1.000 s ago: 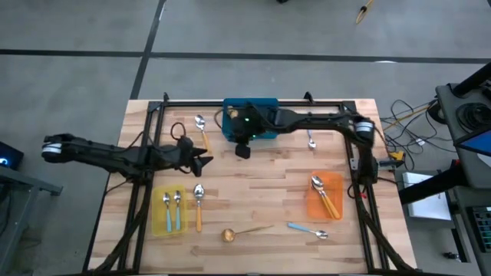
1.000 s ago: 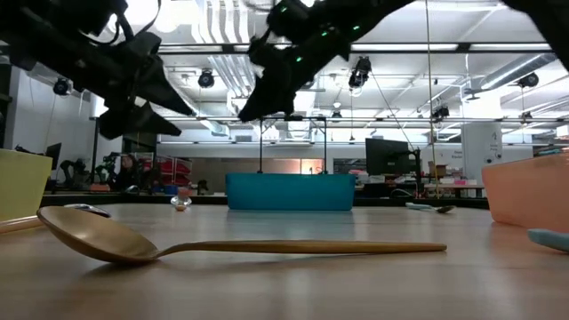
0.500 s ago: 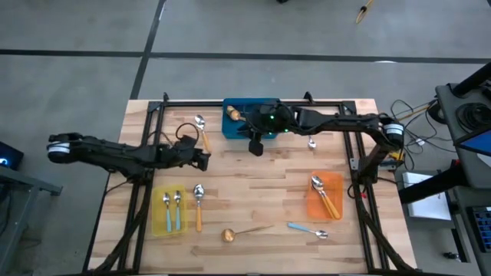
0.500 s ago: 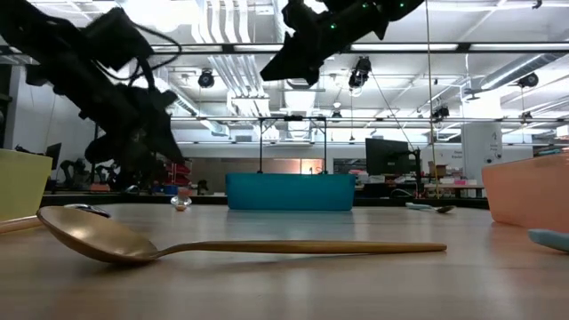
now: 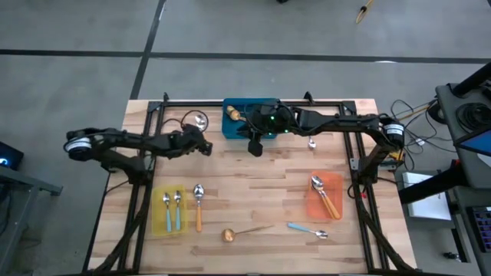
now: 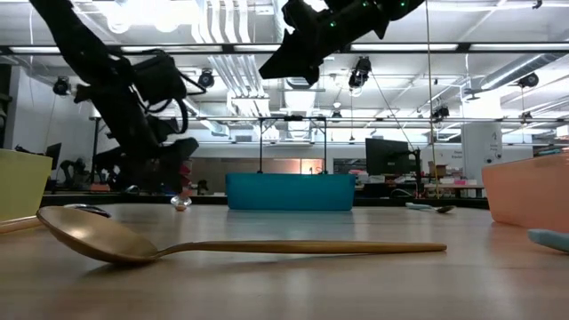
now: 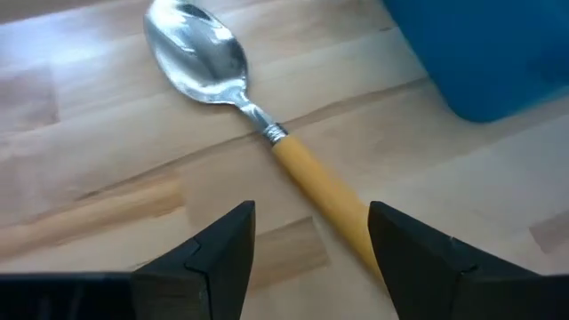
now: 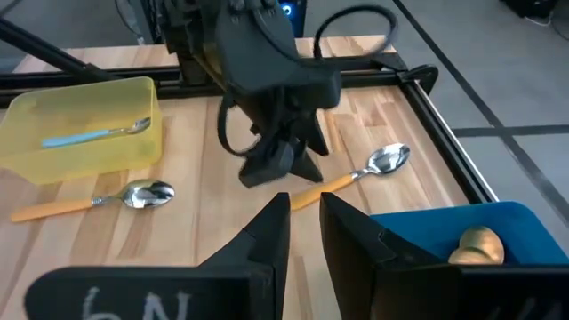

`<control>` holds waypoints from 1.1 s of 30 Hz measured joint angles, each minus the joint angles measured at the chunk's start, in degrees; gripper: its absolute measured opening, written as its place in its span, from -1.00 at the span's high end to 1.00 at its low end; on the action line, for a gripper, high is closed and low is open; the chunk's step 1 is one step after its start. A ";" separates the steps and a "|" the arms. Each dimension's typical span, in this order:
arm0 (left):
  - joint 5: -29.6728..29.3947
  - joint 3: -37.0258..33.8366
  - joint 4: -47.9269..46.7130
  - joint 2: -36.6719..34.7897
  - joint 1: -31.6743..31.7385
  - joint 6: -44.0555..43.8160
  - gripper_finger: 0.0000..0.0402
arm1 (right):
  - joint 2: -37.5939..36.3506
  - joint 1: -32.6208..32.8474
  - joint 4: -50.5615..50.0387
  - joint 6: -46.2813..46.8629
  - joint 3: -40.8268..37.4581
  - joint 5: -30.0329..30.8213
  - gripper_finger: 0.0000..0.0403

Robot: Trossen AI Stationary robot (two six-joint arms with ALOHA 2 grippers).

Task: Sort silverware by color (type)
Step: Put the orange spoon into the orange bin

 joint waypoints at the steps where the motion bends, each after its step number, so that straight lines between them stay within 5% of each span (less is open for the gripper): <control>1: 0.03 0.23 0.54 1.07 0.01 -0.03 0.00 | 0.00 0.00 -0.01 -0.02 0.00 0.00 0.72; 17: -2.59 4.62 4.88 13.99 -0.23 -2.08 0.06 | 0.02 0.24 -0.13 0.01 -0.13 0.02 0.72; 33: -4.25 3.36 3.97 13.10 -0.47 -5.41 0.83 | 0.04 1.09 -0.16 0.02 -0.17 0.00 0.72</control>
